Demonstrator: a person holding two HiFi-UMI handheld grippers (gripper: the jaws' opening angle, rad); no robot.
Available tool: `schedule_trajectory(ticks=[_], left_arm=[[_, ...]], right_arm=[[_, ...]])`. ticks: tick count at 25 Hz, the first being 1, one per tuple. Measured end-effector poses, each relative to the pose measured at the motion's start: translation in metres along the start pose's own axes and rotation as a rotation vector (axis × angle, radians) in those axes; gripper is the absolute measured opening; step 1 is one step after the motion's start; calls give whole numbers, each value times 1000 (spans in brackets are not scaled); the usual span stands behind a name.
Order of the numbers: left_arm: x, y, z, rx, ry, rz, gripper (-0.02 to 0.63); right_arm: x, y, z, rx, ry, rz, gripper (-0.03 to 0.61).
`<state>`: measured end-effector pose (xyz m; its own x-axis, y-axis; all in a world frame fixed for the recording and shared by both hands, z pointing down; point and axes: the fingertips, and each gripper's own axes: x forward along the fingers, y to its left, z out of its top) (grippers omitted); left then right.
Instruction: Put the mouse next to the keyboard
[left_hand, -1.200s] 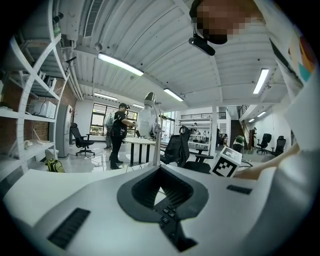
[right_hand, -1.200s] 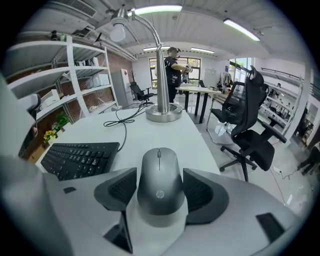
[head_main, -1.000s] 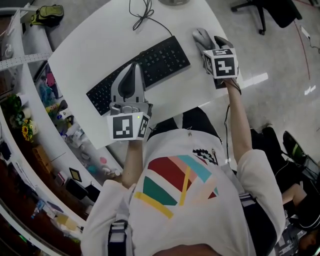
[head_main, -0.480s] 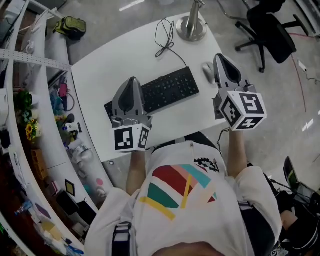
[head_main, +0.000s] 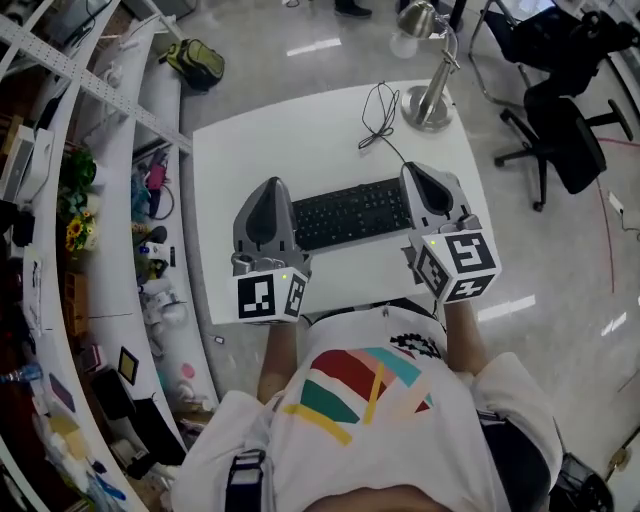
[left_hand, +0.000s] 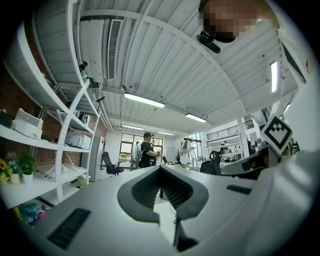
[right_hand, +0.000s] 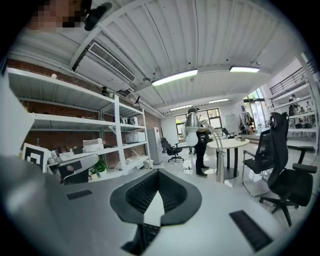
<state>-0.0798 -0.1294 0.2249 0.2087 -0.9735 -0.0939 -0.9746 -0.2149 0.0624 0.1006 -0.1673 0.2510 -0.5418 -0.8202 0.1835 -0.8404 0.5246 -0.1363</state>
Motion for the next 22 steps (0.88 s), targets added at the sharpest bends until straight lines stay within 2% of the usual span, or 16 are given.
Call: schedule_trajectory(ticks=[4, 12, 22], left_arm=[[-9, 8, 13, 6, -22, 11, 43], [-5, 6, 4, 8, -10, 14, 43], [0, -5, -5, -1, 8, -8, 43]], right_arm=[[4, 24, -2, -15, 13, 47, 11], [4, 29, -1, -96, -3, 38, 11], [3, 23, -5, -73, -1, 52, 12]])
